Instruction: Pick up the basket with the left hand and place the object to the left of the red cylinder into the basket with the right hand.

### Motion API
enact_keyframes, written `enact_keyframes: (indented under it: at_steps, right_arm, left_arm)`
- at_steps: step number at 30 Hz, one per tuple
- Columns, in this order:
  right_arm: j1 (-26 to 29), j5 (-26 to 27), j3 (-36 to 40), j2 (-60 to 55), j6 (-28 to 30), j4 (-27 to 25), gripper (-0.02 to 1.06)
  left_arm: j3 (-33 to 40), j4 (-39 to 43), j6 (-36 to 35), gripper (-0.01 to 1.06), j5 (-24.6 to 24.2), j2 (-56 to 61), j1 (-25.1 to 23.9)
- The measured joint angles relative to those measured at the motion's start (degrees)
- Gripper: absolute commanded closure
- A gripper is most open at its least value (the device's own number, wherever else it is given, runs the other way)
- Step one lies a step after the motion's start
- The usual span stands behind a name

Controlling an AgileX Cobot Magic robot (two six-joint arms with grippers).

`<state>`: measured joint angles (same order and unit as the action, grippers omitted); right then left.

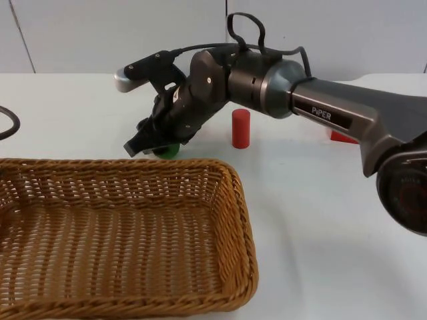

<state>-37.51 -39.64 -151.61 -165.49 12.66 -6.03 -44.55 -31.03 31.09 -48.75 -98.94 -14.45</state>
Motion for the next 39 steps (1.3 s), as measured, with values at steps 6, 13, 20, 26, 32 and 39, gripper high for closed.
enact_keyframes:
  at_steps: [6,13,20,26,32,39]
  right_arm:
    - [0.0,-7.3,-0.6,6.0,0.0,1.3,1.05]
    - [-0.1,-21.0,-2.5,19.9,0.0,2.6,1.05]
    - [-0.1,-29.5,-2.5,25.4,0.0,2.7,1.05]
    - [-0.4,-30.0,-2.5,27.2,-0.2,2.7,1.05]
    - [-2.9,-30.1,-2.3,28.5,-1.1,3.5,1.05]
    - [-5.0,-30.0,15.3,41.4,0.2,4.2,1.05]
  left_arm:
    - [0.0,0.0,0.0,1.05,-0.2,0.0,0.0]
    - [0.0,0.0,0.0,1.05,-0.3,0.0,0.0]
    - [0.0,0.0,0.0,1.05,-0.3,0.0,0.0]
    - [0.0,-0.1,0.0,1.05,-0.3,0.0,0.0]
    - [0.0,-0.1,0.0,1.05,-0.3,0.0,0.0]
    - [0.0,-0.4,0.0,1.05,-0.3,0.0,0.0]
